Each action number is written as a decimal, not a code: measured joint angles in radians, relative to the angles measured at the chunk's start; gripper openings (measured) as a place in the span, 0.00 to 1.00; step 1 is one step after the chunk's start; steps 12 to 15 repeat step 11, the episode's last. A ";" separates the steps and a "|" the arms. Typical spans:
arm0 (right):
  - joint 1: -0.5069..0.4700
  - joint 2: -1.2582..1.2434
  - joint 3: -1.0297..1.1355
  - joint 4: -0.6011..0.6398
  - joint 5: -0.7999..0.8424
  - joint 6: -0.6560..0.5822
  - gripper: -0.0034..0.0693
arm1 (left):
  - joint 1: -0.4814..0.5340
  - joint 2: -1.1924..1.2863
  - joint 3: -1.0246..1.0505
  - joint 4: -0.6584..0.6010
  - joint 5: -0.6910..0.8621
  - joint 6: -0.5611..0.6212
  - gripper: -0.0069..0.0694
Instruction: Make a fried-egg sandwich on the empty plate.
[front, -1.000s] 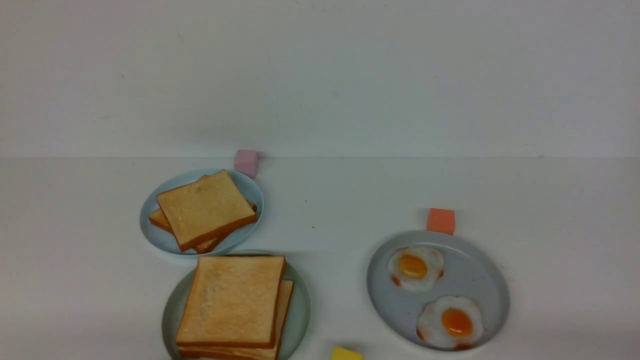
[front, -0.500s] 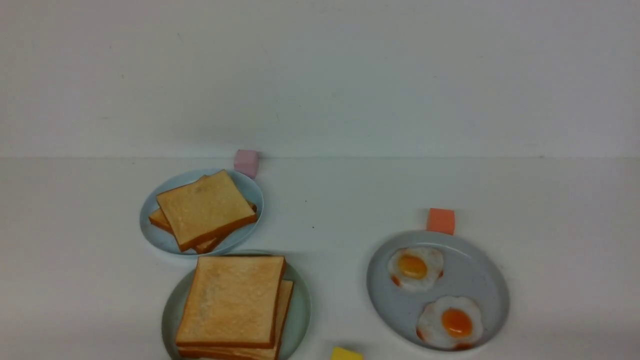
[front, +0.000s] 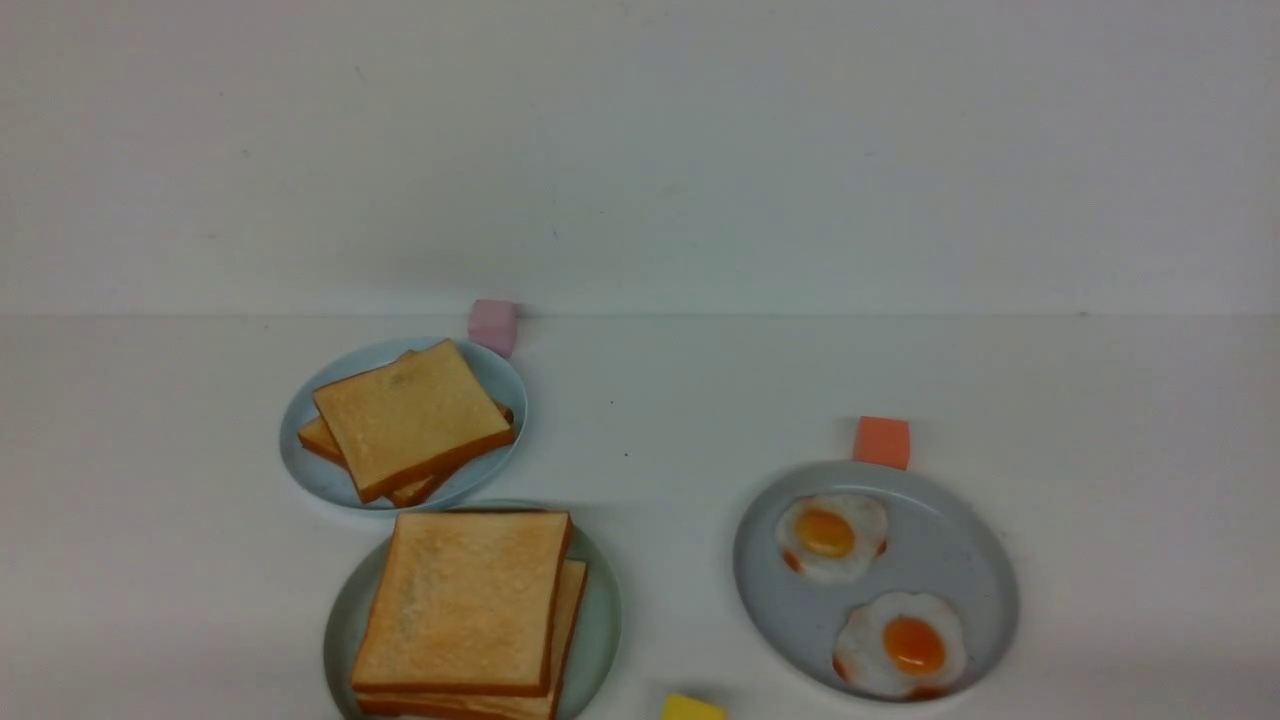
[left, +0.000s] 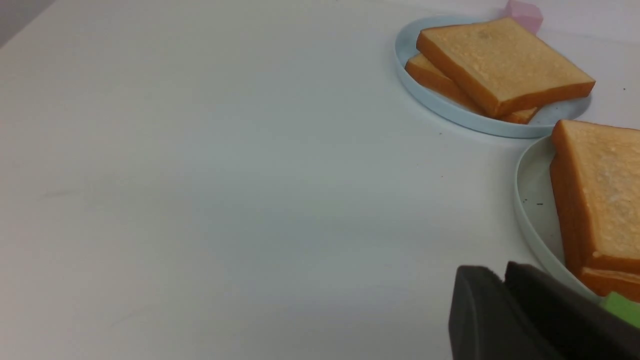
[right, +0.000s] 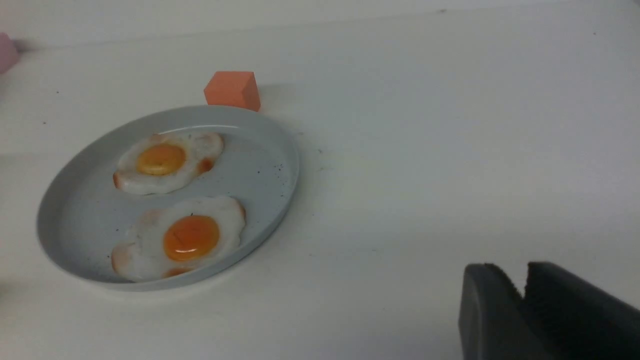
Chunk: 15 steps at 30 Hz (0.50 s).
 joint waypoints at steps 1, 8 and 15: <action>0.000 0.000 0.000 0.000 0.000 0.000 0.24 | 0.000 0.000 0.000 0.000 0.000 0.000 0.20; 0.000 0.000 0.000 0.000 0.000 0.000 0.25 | 0.000 0.000 0.000 0.000 0.000 0.000 0.20; 0.000 0.000 0.000 0.000 0.000 0.000 0.26 | 0.000 0.000 0.000 0.000 0.000 0.000 0.20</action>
